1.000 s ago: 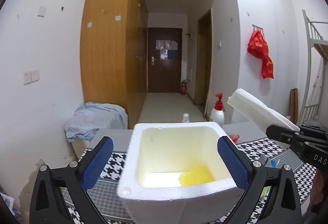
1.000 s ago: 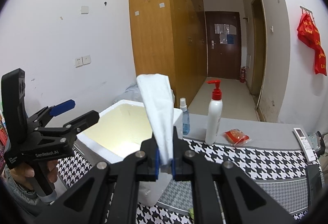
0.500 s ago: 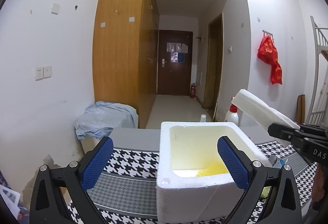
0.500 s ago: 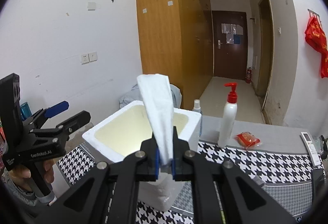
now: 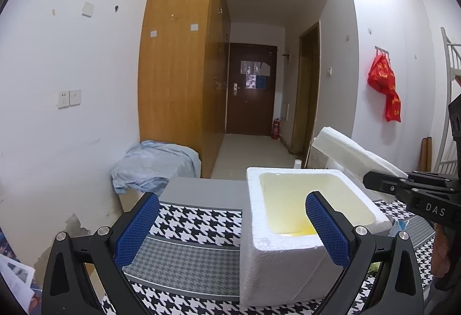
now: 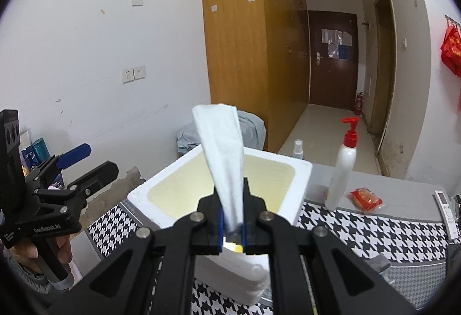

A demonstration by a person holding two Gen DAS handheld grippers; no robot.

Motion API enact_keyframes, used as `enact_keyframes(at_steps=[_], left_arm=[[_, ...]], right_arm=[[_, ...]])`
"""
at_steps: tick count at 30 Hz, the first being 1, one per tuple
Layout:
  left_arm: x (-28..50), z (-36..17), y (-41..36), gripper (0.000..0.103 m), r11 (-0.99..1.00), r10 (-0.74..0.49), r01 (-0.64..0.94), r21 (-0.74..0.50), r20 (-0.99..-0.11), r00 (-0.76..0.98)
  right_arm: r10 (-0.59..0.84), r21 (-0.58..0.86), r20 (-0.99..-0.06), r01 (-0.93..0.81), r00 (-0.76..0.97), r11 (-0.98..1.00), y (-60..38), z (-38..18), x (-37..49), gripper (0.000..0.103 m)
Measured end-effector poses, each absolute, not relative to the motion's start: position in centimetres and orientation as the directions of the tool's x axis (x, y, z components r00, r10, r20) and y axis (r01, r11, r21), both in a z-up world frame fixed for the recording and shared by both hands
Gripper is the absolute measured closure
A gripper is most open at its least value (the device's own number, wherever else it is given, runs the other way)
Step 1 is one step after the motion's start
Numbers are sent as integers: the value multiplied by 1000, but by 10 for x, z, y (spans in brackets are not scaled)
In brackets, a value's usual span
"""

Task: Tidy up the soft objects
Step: 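Lower the white mask into the box and open the right gripper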

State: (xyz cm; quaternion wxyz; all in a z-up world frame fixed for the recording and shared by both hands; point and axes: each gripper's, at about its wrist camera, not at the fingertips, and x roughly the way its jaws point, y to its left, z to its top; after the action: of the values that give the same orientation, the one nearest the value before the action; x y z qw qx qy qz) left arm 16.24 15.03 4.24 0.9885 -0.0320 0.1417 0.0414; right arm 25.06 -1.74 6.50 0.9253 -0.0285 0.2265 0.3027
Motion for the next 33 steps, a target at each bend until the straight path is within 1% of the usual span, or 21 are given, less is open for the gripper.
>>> enact_keyframes(at_steps=[5,11,19,23,25,27,28,29,31,33], left_arm=[[161,40,156,1,993,83,-103,-53,-295,952],[157,39,163,1,990,93,-118,-72,-289,953],[158,33,166,1,990,78,-111,-90,-310,948],[158,32,165,1,990,73,-106,-90,-310,948],[158,32,164,1,991,70,-102,-87,-312,948],[158,31,165,1,991,70,-102,-86,-315,947],[158,32,166,1,991,69,-102,-88,-316,946],[158,32,167,1,991,70,-102,-87,-317,946],[159,32,167,1,991,73,-105,-84,-319,945],[160,31,166,1,991,73,-105,-82,-322,944]], right_arm=[[561,99,-440,-583,701,806,-11,63,255,92],[566,109,-457,-588,687,802,-3,59,260,92],[566,114,-470,-589,677,800,3,58,264,90],[562,117,-483,-587,672,801,5,56,268,79],[561,118,-489,-586,668,801,5,54,270,75],[562,123,-495,-587,663,801,6,52,272,60],[562,126,-493,-585,664,801,6,52,272,42],[562,128,-489,-583,667,803,6,52,271,29],[569,141,-467,-579,677,803,2,54,269,21],[574,145,-462,-581,676,801,1,55,268,20]])
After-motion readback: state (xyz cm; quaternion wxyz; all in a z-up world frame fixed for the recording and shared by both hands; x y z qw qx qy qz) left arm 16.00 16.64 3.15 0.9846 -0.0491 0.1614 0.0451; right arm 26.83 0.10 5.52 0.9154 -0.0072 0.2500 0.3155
